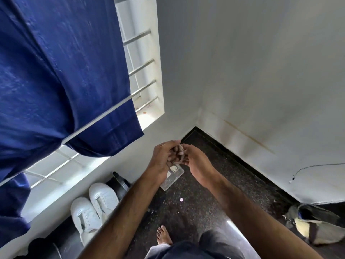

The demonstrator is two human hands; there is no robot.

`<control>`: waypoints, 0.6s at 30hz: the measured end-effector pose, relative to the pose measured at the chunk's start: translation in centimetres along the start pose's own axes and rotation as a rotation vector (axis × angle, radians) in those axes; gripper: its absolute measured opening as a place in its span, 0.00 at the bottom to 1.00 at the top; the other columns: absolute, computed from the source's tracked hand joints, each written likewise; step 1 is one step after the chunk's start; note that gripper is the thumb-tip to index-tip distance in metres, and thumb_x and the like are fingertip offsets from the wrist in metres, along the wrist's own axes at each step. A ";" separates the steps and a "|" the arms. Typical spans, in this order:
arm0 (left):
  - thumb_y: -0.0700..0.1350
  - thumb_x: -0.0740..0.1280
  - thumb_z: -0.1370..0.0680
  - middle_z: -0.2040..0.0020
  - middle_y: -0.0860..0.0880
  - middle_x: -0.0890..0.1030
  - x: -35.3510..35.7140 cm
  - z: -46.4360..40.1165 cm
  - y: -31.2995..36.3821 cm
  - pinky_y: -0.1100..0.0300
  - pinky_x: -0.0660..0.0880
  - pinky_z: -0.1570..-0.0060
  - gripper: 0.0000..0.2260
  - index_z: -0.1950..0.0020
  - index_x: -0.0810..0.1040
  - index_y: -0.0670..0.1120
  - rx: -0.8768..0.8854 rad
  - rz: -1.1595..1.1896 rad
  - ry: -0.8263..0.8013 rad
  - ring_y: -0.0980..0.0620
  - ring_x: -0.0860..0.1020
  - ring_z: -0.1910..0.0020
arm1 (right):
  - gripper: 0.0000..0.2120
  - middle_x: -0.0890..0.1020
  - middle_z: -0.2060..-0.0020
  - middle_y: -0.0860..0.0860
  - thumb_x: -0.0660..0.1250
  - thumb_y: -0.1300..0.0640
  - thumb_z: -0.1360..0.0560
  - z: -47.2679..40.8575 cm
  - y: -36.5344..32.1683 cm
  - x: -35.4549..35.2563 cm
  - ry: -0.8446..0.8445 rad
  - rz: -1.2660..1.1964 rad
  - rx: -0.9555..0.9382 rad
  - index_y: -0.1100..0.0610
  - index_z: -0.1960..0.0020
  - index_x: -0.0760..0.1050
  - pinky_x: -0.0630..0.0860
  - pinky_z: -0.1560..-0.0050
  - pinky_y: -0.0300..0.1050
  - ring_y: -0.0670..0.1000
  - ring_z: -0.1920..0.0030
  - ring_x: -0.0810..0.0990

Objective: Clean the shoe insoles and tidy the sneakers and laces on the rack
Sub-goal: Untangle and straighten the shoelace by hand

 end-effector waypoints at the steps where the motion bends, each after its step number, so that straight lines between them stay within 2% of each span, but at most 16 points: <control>1: 0.42 0.70 0.21 0.73 0.49 0.78 -0.2 -1.0 -0.1 0.60 0.76 0.66 0.13 0.65 0.77 0.43 -0.011 0.002 0.008 0.56 0.73 0.77 | 0.17 0.81 0.53 0.58 0.56 0.52 0.23 -1.0 0.2 -0.3 -0.060 -0.039 0.042 0.62 0.46 0.78 0.71 0.42 0.54 0.55 0.50 0.76; 4: 0.43 0.69 0.19 0.71 0.48 0.78 -0.3 -4.7 -0.6 0.59 0.75 0.65 0.13 0.64 0.77 0.42 -0.055 0.028 0.039 0.55 0.73 0.76 | 0.15 0.80 0.53 0.55 0.64 0.52 0.29 -4.1 0.8 -1.8 -0.194 -0.060 0.155 0.59 0.46 0.76 0.66 0.43 0.51 0.51 0.51 0.74; 7: 0.45 0.67 0.18 0.68 0.45 0.76 0.3 -8.9 -2.1 0.59 0.76 0.66 0.13 0.62 0.77 0.42 -0.133 0.110 0.110 0.52 0.72 0.72 | 0.08 0.85 0.56 0.51 0.71 0.61 0.30 -8.1 1.5 -4.5 -0.246 -0.056 0.224 0.56 0.51 0.79 0.68 0.50 0.46 0.46 0.55 0.80; 9: 0.45 0.63 0.16 0.70 0.46 0.77 0.7 -12.1 -3.3 0.59 0.77 0.65 0.14 0.60 0.77 0.42 -0.159 0.203 0.185 0.54 0.74 0.73 | 0.07 0.85 0.56 0.50 0.73 0.63 0.27 -11.2 2.8 -7.0 -0.249 -0.068 0.286 0.54 0.53 0.79 0.68 0.54 0.43 0.44 0.58 0.81; 13: 0.43 0.55 0.15 0.65 0.44 0.81 1.7 -18.0 -6.7 0.59 0.80 0.69 0.16 0.54 0.79 0.39 -0.206 0.291 0.285 0.51 0.81 0.70 | 0.04 0.82 0.58 0.52 0.70 0.63 0.22 -17.9 6.6 -11.5 -0.246 -0.024 0.380 0.55 0.53 0.78 0.71 0.59 0.39 0.46 0.60 0.79; 14: 0.42 0.55 0.17 0.65 0.44 0.82 1.5 -19.4 -7.9 0.57 0.81 0.66 0.16 0.52 0.80 0.39 -0.221 0.290 0.308 0.49 0.82 0.68 | 0.03 0.82 0.59 0.52 0.69 0.62 0.21 -19.3 7.7 -12.2 -0.253 -0.016 0.401 0.56 0.53 0.77 0.73 0.61 0.38 0.47 0.61 0.79; 15: 0.43 0.55 0.18 0.63 0.44 0.82 1.3 -20.9 -9.1 0.53 0.82 0.59 0.15 0.51 0.81 0.40 -0.237 0.279 0.324 0.46 0.82 0.64 | 0.02 0.82 0.59 0.52 0.67 0.62 0.20 -20.5 8.7 -12.6 -0.261 -0.020 0.427 0.57 0.51 0.77 0.75 0.64 0.36 0.46 0.62 0.80; 17: 0.45 0.57 0.21 0.57 0.43 0.84 0.5 -23.8 -12.4 0.43 0.77 0.41 0.16 0.48 0.83 0.42 -0.284 0.237 0.354 0.41 0.81 0.53 | 0.06 0.83 0.60 0.52 0.64 0.59 0.17 -22.9 11.9 -13.5 -0.260 -0.043 0.472 0.60 0.45 0.77 0.76 0.69 0.35 0.44 0.65 0.82; 18: 0.46 0.57 0.21 0.55 0.43 0.85 -0.1 -25.2 -14.1 0.41 0.75 0.38 0.17 0.48 0.84 0.43 -0.306 0.212 0.379 0.41 0.80 0.49 | 0.08 0.83 0.60 0.51 0.62 0.58 0.17 -24.1 13.8 -14.0 -0.245 -0.049 0.487 0.61 0.43 0.77 0.75 0.69 0.34 0.42 0.66 0.82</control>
Point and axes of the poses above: each hand's wrist, its own z-axis away from the middle knuckle, its own x-axis out of the palm, y = z × x, the point moved 6 cm from there along -z, towards the middle knuckle
